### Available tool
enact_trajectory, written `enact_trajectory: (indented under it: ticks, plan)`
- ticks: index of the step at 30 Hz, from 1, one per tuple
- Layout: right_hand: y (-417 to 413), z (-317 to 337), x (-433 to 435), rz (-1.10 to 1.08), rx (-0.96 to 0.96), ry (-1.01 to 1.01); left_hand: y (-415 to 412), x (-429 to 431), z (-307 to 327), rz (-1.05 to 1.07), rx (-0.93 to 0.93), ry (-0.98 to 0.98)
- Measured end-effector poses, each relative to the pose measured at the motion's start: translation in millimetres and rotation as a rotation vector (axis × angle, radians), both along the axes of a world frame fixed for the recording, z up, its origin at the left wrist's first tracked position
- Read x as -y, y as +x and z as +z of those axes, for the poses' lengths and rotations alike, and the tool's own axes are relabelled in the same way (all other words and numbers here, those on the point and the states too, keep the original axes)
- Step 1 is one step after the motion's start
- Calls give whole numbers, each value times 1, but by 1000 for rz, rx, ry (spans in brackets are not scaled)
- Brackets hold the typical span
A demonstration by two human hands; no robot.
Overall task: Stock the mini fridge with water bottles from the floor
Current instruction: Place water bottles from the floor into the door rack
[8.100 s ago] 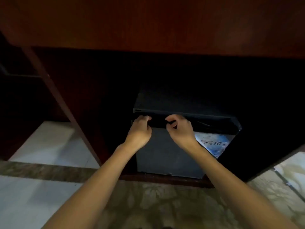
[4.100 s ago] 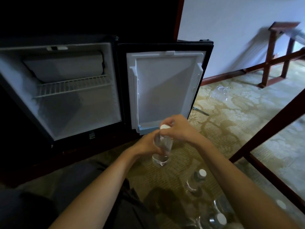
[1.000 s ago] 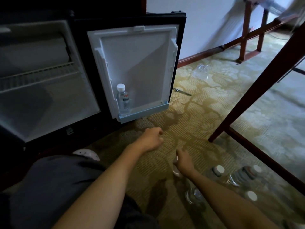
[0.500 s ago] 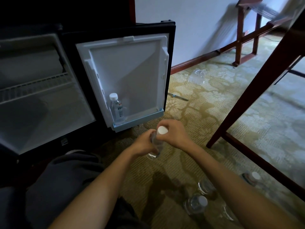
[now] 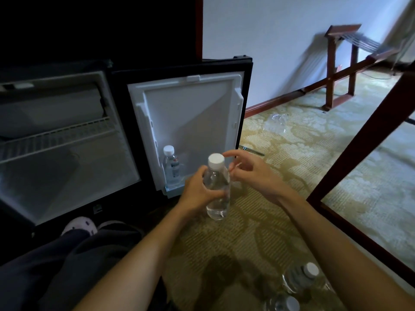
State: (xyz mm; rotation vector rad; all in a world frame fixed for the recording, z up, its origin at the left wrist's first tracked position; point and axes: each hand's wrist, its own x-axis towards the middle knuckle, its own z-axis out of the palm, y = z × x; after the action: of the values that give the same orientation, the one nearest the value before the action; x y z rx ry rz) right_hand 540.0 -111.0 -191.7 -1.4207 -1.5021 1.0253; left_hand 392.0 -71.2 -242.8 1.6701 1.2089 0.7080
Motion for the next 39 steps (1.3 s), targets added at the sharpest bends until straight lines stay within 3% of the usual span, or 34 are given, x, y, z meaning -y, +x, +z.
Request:
enact_trajectory:
  ticks: [5,11,18,22,26,34,39]
  plan:
    - [-36,-75,-5,-130,223,-98,5,-27,18,347,-20,105]
    - [-83,-87,-50,-470,56,0,2,-47,23,435,-75,163]
    - [-58,-96,-86,-78,29,-181,-21,-77,24,158,175,-20]
    - [-73,-101,-97,-213,-6,-88,-21,-87,18,183,-80,136]
    - [-90,-104,-116,-309,5,55,-26,-95,11,245,-151,210]
    - [-79,-115,-162,-365,111,-88,-66,-116,-9,135,-440,418]
    - [-79,-134,-186,-396,176,-169,-77,-120,-26,66,-555,363]
